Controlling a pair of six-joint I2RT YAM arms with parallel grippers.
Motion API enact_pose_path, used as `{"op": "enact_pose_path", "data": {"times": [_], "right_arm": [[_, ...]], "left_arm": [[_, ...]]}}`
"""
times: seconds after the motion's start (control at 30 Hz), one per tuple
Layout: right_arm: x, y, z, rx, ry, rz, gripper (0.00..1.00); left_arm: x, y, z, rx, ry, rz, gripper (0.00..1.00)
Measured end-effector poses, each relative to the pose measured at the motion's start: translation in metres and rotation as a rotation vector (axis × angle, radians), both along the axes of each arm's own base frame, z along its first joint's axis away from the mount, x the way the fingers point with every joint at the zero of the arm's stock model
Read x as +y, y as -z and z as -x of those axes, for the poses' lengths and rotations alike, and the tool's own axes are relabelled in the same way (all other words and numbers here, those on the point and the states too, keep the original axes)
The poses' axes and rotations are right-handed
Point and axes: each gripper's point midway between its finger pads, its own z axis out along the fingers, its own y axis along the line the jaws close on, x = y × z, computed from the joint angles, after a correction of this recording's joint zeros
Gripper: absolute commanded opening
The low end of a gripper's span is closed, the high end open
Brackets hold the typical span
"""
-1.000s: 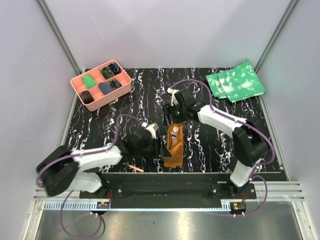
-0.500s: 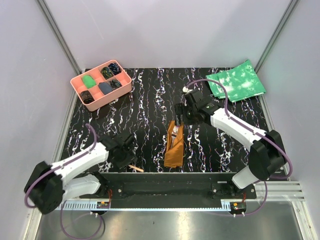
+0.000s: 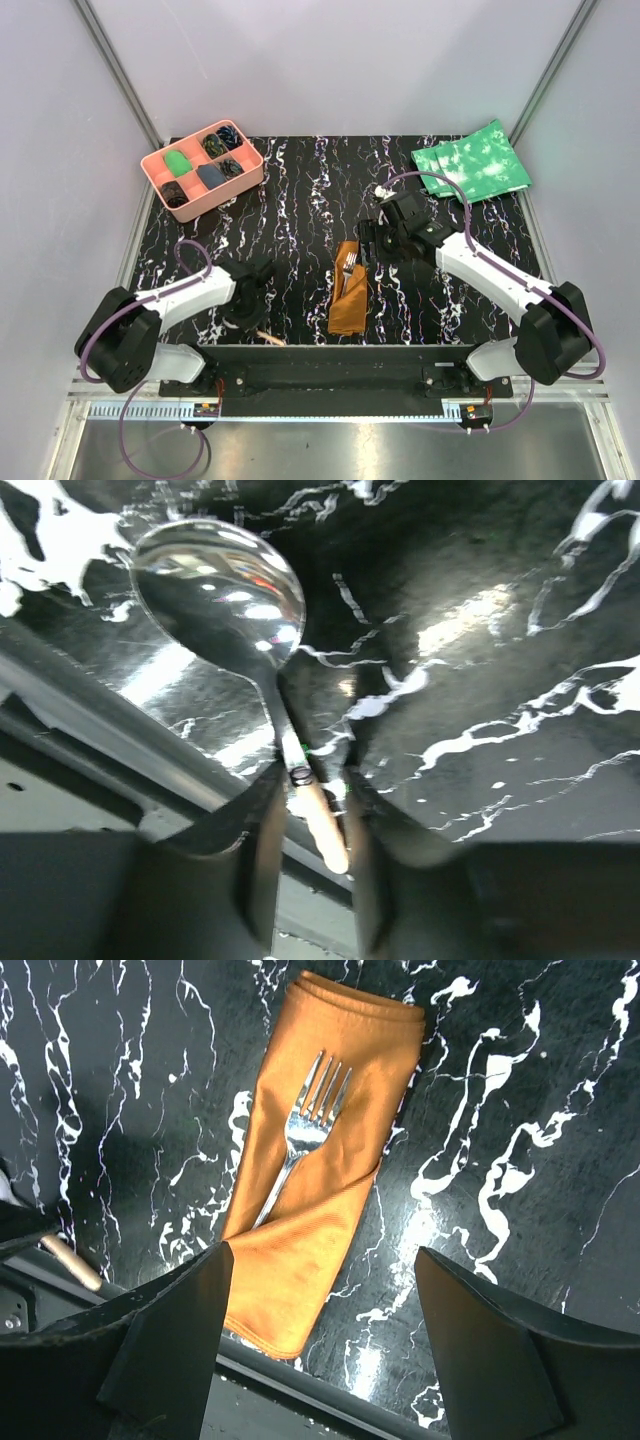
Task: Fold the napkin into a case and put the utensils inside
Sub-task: Pick up the spoon from the corner of the board, then pass from the left arm to the right
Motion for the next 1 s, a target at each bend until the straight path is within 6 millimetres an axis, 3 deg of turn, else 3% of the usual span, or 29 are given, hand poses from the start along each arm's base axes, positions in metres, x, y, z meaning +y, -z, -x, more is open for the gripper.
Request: {"op": "enact_pose_path", "data": {"times": [0.03,0.13,0.23,0.33,0.5,0.57,0.77,0.9,0.97,1.0], "right_arm": [[0.000,0.000,0.001,0.003,-0.004,-0.003,0.85],[0.003,-0.001,0.004,0.005,-0.023,-0.015,0.98],[0.006,-0.003,0.006,0.012,-0.044,-0.032,0.99],[0.013,-0.010,0.007,0.013,-0.069,-0.061,0.98],[0.033,-0.030,0.003,-0.010,-0.149,-0.145,0.79],[0.041,-0.036,0.003,-0.023,-0.184,-0.180,0.74],[0.062,-0.053,0.007,-0.041,-0.264,-0.304,0.67],[0.074,-0.057,0.012,-0.030,-0.298,-0.387,0.57],[0.077,-0.056,0.016,-0.012,-0.303,-0.413,0.46],[0.079,-0.055,0.018,-0.003,-0.306,-0.427,0.35]], "left_arm": [[-0.001,0.000,-0.002,-0.006,0.000,0.004,0.00],[-0.001,-0.001,-0.006,-0.027,0.040,0.003,0.00],[0.000,-0.006,-0.016,-0.081,0.160,-0.030,0.00],[-0.030,-0.033,-0.044,-0.252,0.410,-0.006,0.00],[-0.120,-0.098,-0.070,-0.577,0.827,0.151,0.00],[-0.143,-0.114,-0.073,-0.658,0.930,0.202,0.00],[-0.170,-0.123,-0.067,-0.731,1.104,0.273,0.00],[-0.180,-0.127,-0.064,-0.754,1.154,0.307,0.00],[-0.183,-0.128,-0.063,-0.759,1.166,0.323,0.00],[-0.183,-0.128,-0.063,-0.760,1.171,0.327,0.00]]}}
